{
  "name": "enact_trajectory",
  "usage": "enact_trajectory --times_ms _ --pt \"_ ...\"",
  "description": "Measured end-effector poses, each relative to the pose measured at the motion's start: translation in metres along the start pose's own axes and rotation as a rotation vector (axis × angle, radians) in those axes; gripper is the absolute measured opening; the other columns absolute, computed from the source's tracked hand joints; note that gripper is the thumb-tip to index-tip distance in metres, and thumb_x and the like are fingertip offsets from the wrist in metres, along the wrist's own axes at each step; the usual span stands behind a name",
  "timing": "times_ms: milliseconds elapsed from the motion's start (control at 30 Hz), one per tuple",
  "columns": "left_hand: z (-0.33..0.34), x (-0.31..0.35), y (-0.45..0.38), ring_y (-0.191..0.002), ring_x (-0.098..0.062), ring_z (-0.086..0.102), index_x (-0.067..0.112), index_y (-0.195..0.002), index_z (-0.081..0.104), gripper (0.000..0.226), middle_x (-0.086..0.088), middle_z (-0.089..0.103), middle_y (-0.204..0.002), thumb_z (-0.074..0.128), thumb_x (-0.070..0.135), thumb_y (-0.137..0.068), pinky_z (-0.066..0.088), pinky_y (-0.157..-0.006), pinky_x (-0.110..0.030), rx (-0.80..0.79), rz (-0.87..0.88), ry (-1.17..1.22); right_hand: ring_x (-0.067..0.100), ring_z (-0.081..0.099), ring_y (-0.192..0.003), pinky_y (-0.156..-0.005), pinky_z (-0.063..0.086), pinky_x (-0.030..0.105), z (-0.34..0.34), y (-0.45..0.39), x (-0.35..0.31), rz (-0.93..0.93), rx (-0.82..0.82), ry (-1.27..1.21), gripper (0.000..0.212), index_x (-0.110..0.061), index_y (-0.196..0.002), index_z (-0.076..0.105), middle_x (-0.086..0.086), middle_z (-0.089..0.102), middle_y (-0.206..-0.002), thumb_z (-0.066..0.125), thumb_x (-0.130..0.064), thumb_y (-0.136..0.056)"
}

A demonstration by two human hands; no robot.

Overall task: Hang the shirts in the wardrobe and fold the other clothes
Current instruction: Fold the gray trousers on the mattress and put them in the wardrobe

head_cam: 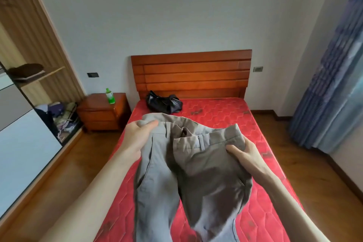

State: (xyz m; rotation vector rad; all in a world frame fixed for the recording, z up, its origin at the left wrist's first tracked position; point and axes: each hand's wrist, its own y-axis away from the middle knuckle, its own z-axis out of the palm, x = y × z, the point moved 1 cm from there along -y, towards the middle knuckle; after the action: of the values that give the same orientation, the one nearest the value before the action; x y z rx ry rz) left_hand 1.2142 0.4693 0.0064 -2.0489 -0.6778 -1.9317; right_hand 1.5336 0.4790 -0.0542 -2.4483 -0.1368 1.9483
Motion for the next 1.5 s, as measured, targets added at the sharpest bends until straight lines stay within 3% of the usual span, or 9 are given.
enact_trajectory --times_ms 233,367,567,767,933,1033,1233,1367,1500 --pt "0.001 -0.008 -0.003 -0.087 -0.033 0.074 -0.002 -0.089 0.070 0.023 -0.021 0.075 -0.089 0.078 0.019 -0.089 0.057 -0.076 -0.039 -0.021 0.035 0.056 0.019 0.071 -0.107 -0.093 0.058 0.035 0.023 0.010 -0.005 -0.115 -0.140 0.023 0.026 -0.021 -0.119 0.066 -0.001 0.076 -0.110 0.070 -0.008 -0.096" --pt "-0.010 -0.007 0.000 -0.077 -0.021 0.065 0.004 -0.099 0.063 0.021 -0.009 0.068 -0.084 0.074 0.019 -0.088 0.053 -0.072 -0.039 0.010 0.251 -0.090 -0.002 0.037 -0.142 -0.110 0.037 0.021 0.023 -0.003 -0.003 -0.119 0.086 0.040 0.074 -0.049 -0.154 0.034 -0.025 0.039 -0.156 0.055 -0.001 -0.101" --pt "-0.002 -0.008 0.021 -0.044 -0.013 0.031 0.022 -0.108 0.041 0.020 -0.009 0.037 -0.060 0.053 0.007 -0.102 0.023 -0.044 -0.035 -0.115 0.608 -0.366 0.014 0.068 -0.088 -0.066 0.056 0.029 0.033 -0.002 -0.033 -0.033 0.288 0.049 0.032 -0.026 -0.123 0.044 -0.005 0.065 -0.098 0.056 -0.012 -0.097" --pt "0.031 -0.020 0.045 -0.051 -0.009 0.033 0.017 -0.099 0.046 0.012 -0.005 0.040 -0.063 0.049 0.009 -0.107 0.027 -0.048 -0.028 -0.361 0.670 -0.371 0.006 0.046 -0.050 -0.047 0.040 0.034 0.082 0.022 -0.054 -0.308 0.199 0.051 0.021 -0.018 -0.095 0.046 0.000 0.057 -0.067 0.064 -0.009 -0.095" --pt "0.046 -0.026 0.052 -0.055 -0.015 0.045 0.016 -0.105 0.045 0.008 -0.021 0.058 -0.075 0.053 0.014 -0.107 0.034 -0.047 -0.030 -0.356 0.563 -0.176 0.012 0.050 -0.049 -0.049 0.041 0.035 0.108 0.029 -0.052 -0.398 0.068 0.058 0.023 -0.032 -0.097 0.047 0.004 0.060 -0.065 0.060 -0.014 -0.102" --pt "0.048 -0.024 0.053 -0.057 -0.015 0.053 0.016 -0.103 0.046 0.012 -0.027 0.063 -0.080 0.055 0.009 -0.106 0.041 -0.049 -0.024 -0.296 0.470 -0.061 0.021 0.068 -0.063 -0.056 0.053 0.045 0.112 0.034 -0.053 -0.380 0.074 -0.085 0.028 -0.033 -0.110 0.050 -0.001 0.071 -0.086 0.067 -0.016 -0.098" --pt "0.049 -0.008 0.067 -0.053 -0.008 0.049 0.013 -0.110 0.047 0.012 -0.002 0.056 -0.062 0.057 0.018 -0.105 0.040 -0.051 -0.021 -0.270 0.445 0.081 0.027 0.060 -0.072 -0.066 0.049 0.049 0.107 0.038 -0.052 -0.450 0.055 -0.123 0.028 -0.025 -0.132 0.058 -0.004 0.063 -0.090 0.047 -0.017 -0.106" --pt "0.047 -0.002 0.082 -0.073 -0.022 0.074 0.021 -0.125 0.047 0.044 -0.004 0.070 -0.085 0.077 0.021 -0.093 0.060 -0.067 -0.032 -0.368 0.522 -0.005 0.025 0.071 -0.091 -0.076 0.057 0.052 0.109 0.040 -0.050 -0.467 0.008 -0.153 0.045 -0.026 -0.136 0.053 -0.002 0.068 -0.104 0.053 0.000 -0.100" --pt "0.037 -0.003 0.077 -0.080 -0.016 0.072 0.020 -0.129 0.048 0.038 0.002 0.068 -0.092 0.068 0.009 -0.099 0.058 -0.072 -0.030 -0.427 0.584 -0.098 0.026 0.069 -0.085 -0.072 0.059 0.047 0.103 0.041 -0.048 -0.507 -0.041 -0.152 0.057 -0.024 -0.142 0.048 -0.005 0.063 -0.106 0.064 0.004 -0.095"
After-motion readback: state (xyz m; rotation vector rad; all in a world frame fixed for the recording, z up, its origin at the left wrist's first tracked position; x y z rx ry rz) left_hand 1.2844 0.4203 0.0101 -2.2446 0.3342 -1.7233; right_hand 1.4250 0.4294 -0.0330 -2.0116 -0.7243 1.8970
